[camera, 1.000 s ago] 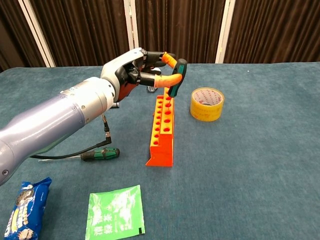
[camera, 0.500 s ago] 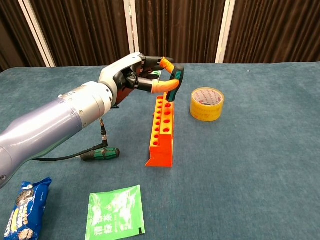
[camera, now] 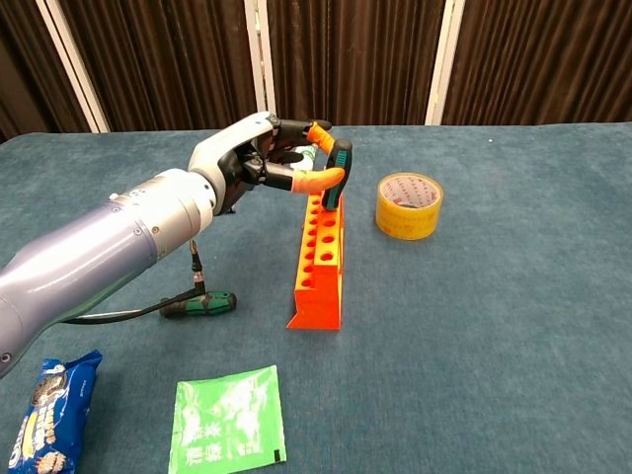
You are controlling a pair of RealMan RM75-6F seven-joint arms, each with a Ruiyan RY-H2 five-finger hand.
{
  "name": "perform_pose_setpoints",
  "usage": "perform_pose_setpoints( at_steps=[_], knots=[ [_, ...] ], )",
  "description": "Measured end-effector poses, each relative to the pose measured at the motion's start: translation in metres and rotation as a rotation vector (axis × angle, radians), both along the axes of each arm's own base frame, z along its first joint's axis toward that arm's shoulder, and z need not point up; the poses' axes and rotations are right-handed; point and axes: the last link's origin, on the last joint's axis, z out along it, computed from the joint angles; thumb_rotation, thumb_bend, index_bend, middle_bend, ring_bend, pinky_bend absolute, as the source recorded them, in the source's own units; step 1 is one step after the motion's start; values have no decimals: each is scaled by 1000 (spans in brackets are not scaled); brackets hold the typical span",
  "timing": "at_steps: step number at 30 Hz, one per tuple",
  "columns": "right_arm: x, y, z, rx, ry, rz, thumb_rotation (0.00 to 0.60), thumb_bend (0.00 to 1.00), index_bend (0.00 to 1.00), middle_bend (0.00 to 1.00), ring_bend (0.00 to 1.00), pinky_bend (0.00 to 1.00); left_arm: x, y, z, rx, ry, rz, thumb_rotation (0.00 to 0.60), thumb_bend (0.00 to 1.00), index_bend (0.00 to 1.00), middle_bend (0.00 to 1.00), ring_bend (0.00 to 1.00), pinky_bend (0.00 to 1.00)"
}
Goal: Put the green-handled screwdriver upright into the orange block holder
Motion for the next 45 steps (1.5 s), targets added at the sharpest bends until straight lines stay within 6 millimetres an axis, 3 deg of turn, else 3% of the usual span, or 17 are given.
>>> perform_pose_setpoints(
  at_steps=[5, 17, 25, 39, 42, 45],
  knots=[
    [0, 0, 0, 0, 1, 1, 600, 64, 0, 0, 0, 0, -5, -1, -1, 0, 30, -1, 600, 241, 557, 5, 0, 0],
    [0, 0, 0, -3, 1, 2, 600, 65, 0, 0, 0, 0, -3, -2, 5, 9, 60, -21, 600, 84, 245, 0, 0, 0],
    [0, 0, 0, -5, 4, 5, 600, 64, 0, 0, 0, 0, -1, -2, 14, 23, 63, -29, 600, 81, 196, 0, 0, 0],
    [0, 0, 0, -11, 11, 13, 600, 65, 0, 0, 0, 0, 5, -2, 43, 66, 23, -33, 600, 84, 193, 0, 0, 0],
    [0, 0, 0, -12, 12, 12, 600, 65, 0, 0, 0, 0, 5, -1, 55, 92, 17, -35, 600, 229, 193, 0, 0, 0],
    [0, 0, 0, -11, 13, 13, 600, 65, 0, 0, 0, 0, 3, 1, 68, 113, 25, -31, 600, 601, 200, 0, 0, 0]
  ],
)
